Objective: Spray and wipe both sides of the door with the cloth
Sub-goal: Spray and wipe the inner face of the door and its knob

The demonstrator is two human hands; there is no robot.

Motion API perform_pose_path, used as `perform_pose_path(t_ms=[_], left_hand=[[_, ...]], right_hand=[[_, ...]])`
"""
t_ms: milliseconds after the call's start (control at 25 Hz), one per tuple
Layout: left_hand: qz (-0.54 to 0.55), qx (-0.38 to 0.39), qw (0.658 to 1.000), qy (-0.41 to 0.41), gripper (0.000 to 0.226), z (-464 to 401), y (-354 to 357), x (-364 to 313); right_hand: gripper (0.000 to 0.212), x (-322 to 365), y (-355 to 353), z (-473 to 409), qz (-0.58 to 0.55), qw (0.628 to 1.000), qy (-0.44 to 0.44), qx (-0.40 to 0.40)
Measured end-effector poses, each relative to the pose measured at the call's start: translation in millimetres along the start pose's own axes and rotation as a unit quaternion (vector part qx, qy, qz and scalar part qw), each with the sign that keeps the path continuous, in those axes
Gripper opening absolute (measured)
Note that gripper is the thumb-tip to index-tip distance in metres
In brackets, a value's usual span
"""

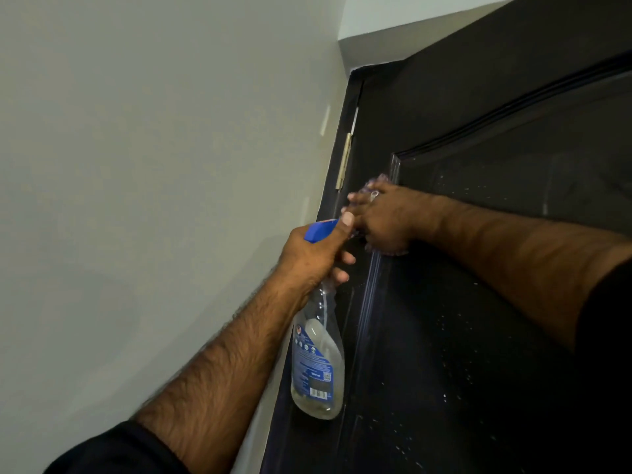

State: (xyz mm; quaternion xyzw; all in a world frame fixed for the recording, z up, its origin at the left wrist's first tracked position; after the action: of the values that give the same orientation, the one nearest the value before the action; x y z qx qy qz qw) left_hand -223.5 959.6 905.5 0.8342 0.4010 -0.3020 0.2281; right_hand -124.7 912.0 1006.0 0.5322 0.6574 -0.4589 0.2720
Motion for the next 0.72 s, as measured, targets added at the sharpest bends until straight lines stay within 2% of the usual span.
perform_pose_path(t_ms=[80,280,360,440,560,640,680,720], left_hand=[[0.004,-0.035,0.999,0.021,0.045,2,-6,5],[0.027,-0.044,0.997,0.05,0.008,7,-17,17],[-0.002,-0.058,0.997,0.057,0.005,12,-22,25],[-0.021,-0.067,0.996,0.055,0.002,16,-29,33],[0.011,-0.076,0.997,0.031,0.009,23,-39,44],[0.046,-0.079,0.996,0.015,0.01,26,-44,50],[0.057,-0.075,0.996,0.007,0.008,26,-45,52],[0.06,-0.068,0.996,0.005,0.005,22,-46,52]], right_hand=[[0.067,1,-1,3,-0.025,0.999,-0.025,0.003],[0.076,-52,-23,-28,0.008,0.989,0.141,-0.03],[0.077,-45,-14,-32,-0.007,0.983,0.18,-0.045],[0.077,-4,3,-25,-0.011,0.989,0.14,-0.053],[0.076,85,36,3,0.012,0.998,-0.057,-0.015],[0.072,104,45,18,0.006,0.989,-0.144,0.012],[0.072,89,37,15,-0.016,0.991,-0.131,0.005],[0.072,63,23,5,-0.035,0.996,-0.078,-0.01]])
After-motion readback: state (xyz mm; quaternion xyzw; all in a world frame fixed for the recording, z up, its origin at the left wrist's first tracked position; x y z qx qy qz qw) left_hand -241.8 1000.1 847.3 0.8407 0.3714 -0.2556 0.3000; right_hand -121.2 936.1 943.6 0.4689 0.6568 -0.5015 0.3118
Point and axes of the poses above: each hand's wrist, its own z-axis away from the middle knuckle, its own y-axis out of the palm, x = y × z, the point moved 7 cm from there along -z, towards the middle knuckle, and after that the axes turned 11 degrees about y, right-handed, at the moved point
